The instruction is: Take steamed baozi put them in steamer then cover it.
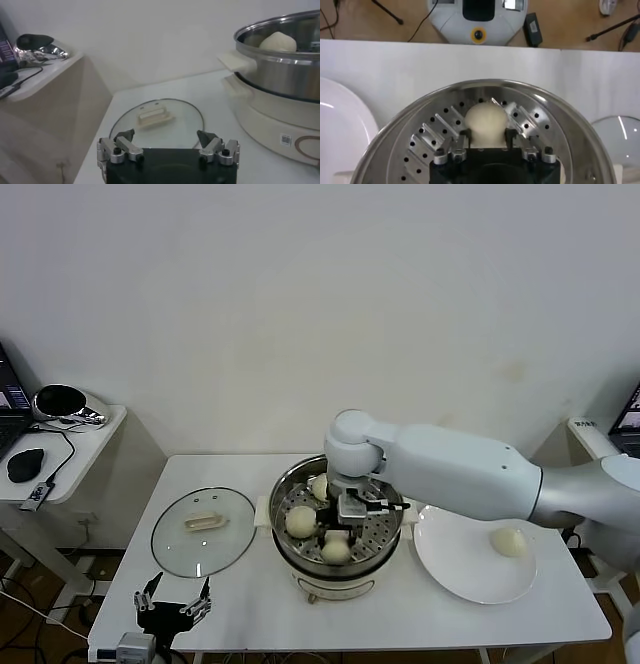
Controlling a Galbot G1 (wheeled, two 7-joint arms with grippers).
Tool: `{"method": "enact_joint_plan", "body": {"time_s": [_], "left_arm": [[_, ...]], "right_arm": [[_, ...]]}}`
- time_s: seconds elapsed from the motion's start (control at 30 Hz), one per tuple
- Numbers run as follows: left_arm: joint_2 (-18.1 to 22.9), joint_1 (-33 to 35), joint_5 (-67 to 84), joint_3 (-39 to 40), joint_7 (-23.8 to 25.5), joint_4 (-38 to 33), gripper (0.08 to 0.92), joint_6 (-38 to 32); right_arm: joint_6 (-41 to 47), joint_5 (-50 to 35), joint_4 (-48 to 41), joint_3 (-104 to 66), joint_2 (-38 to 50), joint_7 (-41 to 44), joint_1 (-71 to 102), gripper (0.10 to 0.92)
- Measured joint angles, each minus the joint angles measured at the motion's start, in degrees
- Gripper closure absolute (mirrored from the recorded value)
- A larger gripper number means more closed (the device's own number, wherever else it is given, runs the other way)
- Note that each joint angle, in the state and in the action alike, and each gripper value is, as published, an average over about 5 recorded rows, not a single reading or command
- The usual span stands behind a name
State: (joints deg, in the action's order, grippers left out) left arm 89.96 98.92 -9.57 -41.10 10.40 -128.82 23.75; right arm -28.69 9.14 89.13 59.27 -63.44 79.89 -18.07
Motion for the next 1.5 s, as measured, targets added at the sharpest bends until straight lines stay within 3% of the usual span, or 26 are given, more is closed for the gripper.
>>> {"method": "enact_joint_plan", "body": {"time_s": [0.13, 0.27, 0.6, 0.9, 1.17, 1.5], "left_arm": [[-0.02, -0.05, -0.01, 0.06, 0.05, 0.04, 0.177, 0.01], [-0.17, -0.06, -0.01, 0.14, 0.09, 0.04, 0.177, 0.03], [-1.22, -0.12, 0.56, 0.05, 0.38, -0.46, 0.177, 0.10], [-0.49, -0.23, 0.45, 1.50, 1.10, -2.03, 0.177, 0.35], [-0.60, 0.94, 0.53, 1.92, 1.19, -2.90, 0.177, 0.26], [-0.93, 1.67, 0.44, 1.32, 1.39, -2.57, 0.177, 0.29]], "right_arm": [[0.66, -1.07, 1.38, -0.88, 1.47, 0.05, -0.78, 0.264], [1.50, -2.04, 3.13, -2.40, 4.22, 0.00, -1.74, 0.209], [14.11, -5.89, 5.84, -10.74, 18.52, -1.93, -0.56, 0.203], [29.96, -7.33, 1.03, -20.28, 29.21, -3.15, 7.53, 0.203], [35.58, -1.68, -6.27, -30.03, 31.58, -4.61, 18.63, 0.203], [34.26, 8.47, -16.10, -37.39, 28.66, -6.61, 27.64, 0.203]]}}
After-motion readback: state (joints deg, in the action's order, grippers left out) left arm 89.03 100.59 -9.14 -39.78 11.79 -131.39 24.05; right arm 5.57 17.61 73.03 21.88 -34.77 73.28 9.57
